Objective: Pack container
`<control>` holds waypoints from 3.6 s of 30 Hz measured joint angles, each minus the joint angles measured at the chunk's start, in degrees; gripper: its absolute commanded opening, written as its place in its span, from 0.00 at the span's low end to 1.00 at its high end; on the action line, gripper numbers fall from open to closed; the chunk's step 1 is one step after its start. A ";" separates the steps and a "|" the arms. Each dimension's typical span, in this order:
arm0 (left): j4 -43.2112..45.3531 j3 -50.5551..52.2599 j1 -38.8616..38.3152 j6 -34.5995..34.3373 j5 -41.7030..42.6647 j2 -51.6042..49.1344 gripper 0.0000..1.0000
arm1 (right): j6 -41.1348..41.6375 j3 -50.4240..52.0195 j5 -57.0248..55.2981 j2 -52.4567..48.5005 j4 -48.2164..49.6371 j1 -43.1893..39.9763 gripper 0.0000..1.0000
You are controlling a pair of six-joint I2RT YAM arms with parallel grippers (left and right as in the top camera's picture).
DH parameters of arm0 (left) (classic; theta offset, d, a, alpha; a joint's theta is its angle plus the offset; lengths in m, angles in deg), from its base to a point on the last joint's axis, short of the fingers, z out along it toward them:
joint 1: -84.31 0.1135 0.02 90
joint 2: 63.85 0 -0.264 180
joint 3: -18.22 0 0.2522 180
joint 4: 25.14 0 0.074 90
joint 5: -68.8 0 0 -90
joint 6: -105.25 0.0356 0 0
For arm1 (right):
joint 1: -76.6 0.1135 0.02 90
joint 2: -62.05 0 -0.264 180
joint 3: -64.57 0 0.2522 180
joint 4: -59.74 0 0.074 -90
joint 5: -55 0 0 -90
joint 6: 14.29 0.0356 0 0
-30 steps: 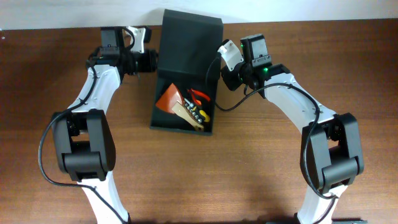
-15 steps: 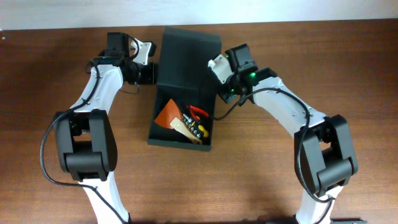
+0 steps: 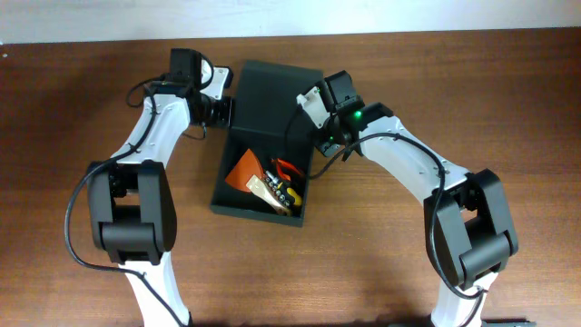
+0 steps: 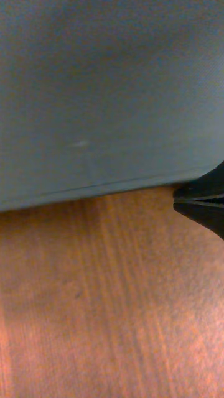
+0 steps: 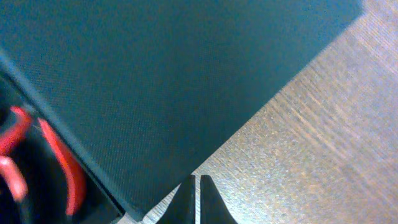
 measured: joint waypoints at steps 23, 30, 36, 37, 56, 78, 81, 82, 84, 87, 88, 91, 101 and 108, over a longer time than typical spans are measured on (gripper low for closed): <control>7.45 -0.02 -3.67 -5.77 -16.44 -4.48 0.02 | 18.73 0.00 5.62 -5.46 1.33 -9.79 0.04; 11.56 -0.37 -3.85 -7.85 -16.00 -5.99 0.02 | 25.03 -0.11 7.78 -9.60 3.72 -11.23 0.04; 12.83 -1.38 -3.61 -11.28 -10.25 -9.14 0.02 | 28.06 -0.68 12.52 -11.32 7.93 -11.23 0.04; 13.53 -1.40 -3.61 -11.93 -8.90 -9.35 0.02 | 28.28 -0.68 13.40 -11.54 8.66 -11.23 0.04; 12.52 -8.13 -0.92 -14.27 6.27 -12.41 0.02 | 21.79 -0.68 16.98 -12.72 16.63 -11.61 0.04; 5.57 -12.26 1.79 -16.48 9.64 -12.41 0.02 | 23.67 -0.79 15.80 -5.44 11.08 -10.80 0.03; 4.85 -12.26 2.40 -18.56 8.39 -12.41 0.02 | 28.13 -0.79 14.88 -5.44 10.05 -10.80 0.04; 4.79 -12.26 2.45 -19.32 8.09 -12.41 0.02 | 29.51 -0.68 14.62 -5.44 9.92 -10.80 0.04; 4.76 -12.26 2.45 -20.92 7.50 -12.48 0.02 | 32.02 -0.61 14.21 -5.44 9.81 -10.80 0.04; 4.57 -12.26 2.27 -22.75 6.75 -12.81 0.02 | 35.06 -0.50 13.90 -5.46 9.84 -10.80 0.04; 4.57 -12.26 2.23 -23.28 6.64 -13.05 0.02 | 35.69 -0.50 13.90 -5.53 9.94 -10.80 0.04; 4.61 -12.28 2.14 -25.03 6.54 -14.21 0.02 | 37.77 -0.50 13.90 -6.19 10.27 -10.80 0.04; 5.51 -12.55 2.12 -28.68 9.62 -16.90 0.02 | 43.01 -0.31 15.45 -10.84 13.94 -10.80 0.04; 6.16 -12.55 1.90 -29.90 12.35 -17.11 0.02 | 44.70 -0.28 18.43 -13.29 17.92 -10.80 0.04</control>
